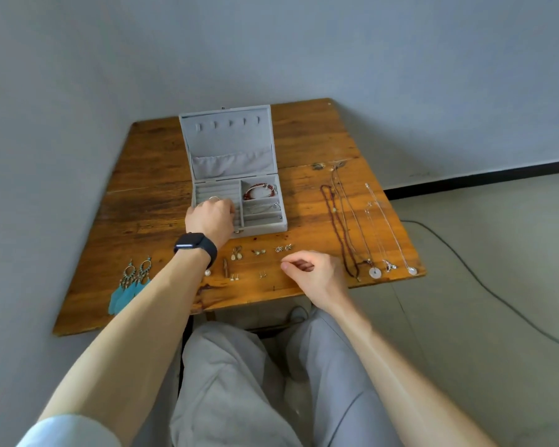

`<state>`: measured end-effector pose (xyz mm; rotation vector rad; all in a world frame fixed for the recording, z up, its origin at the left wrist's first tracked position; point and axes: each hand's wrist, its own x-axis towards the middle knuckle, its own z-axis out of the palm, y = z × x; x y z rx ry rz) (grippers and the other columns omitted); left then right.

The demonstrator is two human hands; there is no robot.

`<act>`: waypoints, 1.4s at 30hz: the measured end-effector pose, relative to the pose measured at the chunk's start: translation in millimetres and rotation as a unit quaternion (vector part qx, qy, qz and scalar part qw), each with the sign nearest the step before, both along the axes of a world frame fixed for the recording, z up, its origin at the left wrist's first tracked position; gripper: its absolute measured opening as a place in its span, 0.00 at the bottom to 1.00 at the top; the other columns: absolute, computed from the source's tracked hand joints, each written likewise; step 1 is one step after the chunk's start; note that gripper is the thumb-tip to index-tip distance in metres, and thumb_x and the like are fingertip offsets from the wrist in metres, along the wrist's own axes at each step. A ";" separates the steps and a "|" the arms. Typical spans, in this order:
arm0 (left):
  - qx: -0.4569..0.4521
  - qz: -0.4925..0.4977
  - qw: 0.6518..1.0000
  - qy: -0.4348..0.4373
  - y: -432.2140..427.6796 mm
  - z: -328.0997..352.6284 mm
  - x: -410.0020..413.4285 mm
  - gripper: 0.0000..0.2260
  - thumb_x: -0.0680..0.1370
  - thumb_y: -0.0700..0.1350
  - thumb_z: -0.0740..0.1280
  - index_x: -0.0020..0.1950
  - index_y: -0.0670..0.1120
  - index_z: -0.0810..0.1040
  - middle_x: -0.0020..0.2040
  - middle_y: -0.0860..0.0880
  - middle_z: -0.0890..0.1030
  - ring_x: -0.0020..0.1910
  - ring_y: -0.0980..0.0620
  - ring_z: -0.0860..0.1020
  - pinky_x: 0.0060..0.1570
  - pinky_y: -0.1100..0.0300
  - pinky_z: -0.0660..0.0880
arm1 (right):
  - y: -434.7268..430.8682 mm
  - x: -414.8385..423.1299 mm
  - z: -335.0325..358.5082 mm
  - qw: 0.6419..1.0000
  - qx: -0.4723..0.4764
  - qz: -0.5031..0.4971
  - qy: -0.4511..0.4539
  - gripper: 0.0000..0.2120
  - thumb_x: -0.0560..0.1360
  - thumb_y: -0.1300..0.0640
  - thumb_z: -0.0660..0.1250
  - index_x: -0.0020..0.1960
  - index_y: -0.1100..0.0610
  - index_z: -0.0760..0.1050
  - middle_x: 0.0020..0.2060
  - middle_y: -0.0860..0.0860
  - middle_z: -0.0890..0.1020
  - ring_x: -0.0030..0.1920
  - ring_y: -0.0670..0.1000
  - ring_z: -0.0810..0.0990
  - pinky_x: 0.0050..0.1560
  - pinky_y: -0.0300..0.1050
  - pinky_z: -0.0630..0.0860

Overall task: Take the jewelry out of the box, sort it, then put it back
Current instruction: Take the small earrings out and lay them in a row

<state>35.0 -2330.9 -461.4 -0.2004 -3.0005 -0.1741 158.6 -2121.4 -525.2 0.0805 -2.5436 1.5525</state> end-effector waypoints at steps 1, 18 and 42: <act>0.004 0.010 1.000 -0.010 0.5 1.3 -0.2 0.06 0.81 0.45 0.64 0.54 0.46 0.80 0.50 0.45 0.82 0.47 0.43 0.79 0.50 0.50 0.76 | -0.1 -0.2 0.4 1.000 -0.001 0.000 -0.004 0.06 0.74 0.51 0.74 0.51 0.48 0.86 0.43 0.36 0.84 0.46 0.34 0.81 0.44 0.25 0.74; 0.130 -0.057 0.988 0.055 43.2 -36.4 108.1 0.09 0.81 0.53 0.65 0.55 0.53 0.83 0.56 0.53 0.80 0.56 0.51 0.74 0.55 0.54 0.71 | 2.3 -3.0 8.7 0.993 0.109 -0.042 0.013 0.04 0.75 0.56 0.73 0.49 0.51 0.85 0.42 0.43 0.83 0.39 0.38 0.79 0.40 0.23 0.71; 0.129 -0.020 0.991 -0.002 54.8 -39.3 122.9 0.08 0.78 0.55 0.67 0.50 0.55 0.85 0.58 0.54 0.77 0.60 0.48 0.71 0.64 0.46 0.66 | 12.1 6.3 -1.7 0.993 0.117 -0.026 -0.009 0.05 0.72 0.55 0.76 0.47 0.48 0.85 0.41 0.42 0.81 0.45 0.36 0.77 0.41 0.23 0.68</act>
